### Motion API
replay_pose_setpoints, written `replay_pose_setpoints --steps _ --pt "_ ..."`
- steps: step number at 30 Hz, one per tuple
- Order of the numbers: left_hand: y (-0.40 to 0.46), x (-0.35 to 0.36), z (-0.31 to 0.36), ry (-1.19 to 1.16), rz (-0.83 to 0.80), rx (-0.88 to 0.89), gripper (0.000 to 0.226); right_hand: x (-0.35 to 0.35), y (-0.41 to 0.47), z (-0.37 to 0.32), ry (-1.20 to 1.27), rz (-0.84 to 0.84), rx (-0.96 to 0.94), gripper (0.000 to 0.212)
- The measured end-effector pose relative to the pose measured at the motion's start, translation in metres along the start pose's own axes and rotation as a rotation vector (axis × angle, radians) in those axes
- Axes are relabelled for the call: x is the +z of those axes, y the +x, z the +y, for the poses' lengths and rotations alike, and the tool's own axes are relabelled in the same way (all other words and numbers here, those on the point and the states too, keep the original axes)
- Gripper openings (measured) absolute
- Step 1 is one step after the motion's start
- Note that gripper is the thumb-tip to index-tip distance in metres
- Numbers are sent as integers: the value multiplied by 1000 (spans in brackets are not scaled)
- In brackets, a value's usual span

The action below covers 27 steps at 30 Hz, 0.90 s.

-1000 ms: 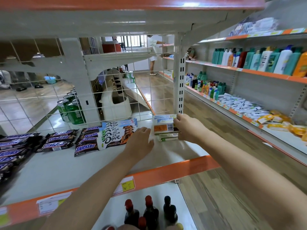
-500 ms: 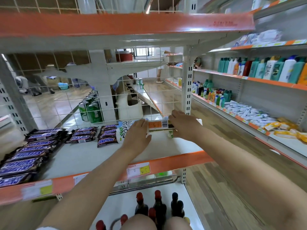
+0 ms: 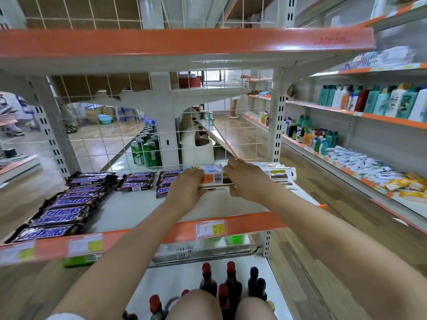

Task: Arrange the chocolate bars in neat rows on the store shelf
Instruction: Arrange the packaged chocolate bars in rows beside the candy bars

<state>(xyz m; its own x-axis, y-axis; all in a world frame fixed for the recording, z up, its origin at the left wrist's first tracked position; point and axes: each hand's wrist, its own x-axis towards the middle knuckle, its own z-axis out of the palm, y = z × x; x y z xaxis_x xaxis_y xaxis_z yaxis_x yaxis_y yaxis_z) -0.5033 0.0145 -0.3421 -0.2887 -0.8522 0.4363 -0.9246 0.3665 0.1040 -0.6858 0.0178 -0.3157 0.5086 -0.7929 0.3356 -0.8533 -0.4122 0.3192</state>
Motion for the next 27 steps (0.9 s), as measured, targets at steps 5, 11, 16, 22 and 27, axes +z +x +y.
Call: replay_pose_setpoints --steps 5,11,16,22,27 --pt "-6 -3 -11 -23 48 -22 43 -5 5 9 436 -8 224 61" --pt "-13 -3 -20 -48 72 -6 52 0 9 22 1155 -233 586 32" --pt "-13 2 -19 -44 70 14 50 3 6 20 1352 -211 640 21" --pt "-15 4 -18 -77 78 -31 57 -6 6 13 1236 -31 548 27" --pt "-13 9 -26 -310 194 -221 38 -10 1 6 472 177 261 18"
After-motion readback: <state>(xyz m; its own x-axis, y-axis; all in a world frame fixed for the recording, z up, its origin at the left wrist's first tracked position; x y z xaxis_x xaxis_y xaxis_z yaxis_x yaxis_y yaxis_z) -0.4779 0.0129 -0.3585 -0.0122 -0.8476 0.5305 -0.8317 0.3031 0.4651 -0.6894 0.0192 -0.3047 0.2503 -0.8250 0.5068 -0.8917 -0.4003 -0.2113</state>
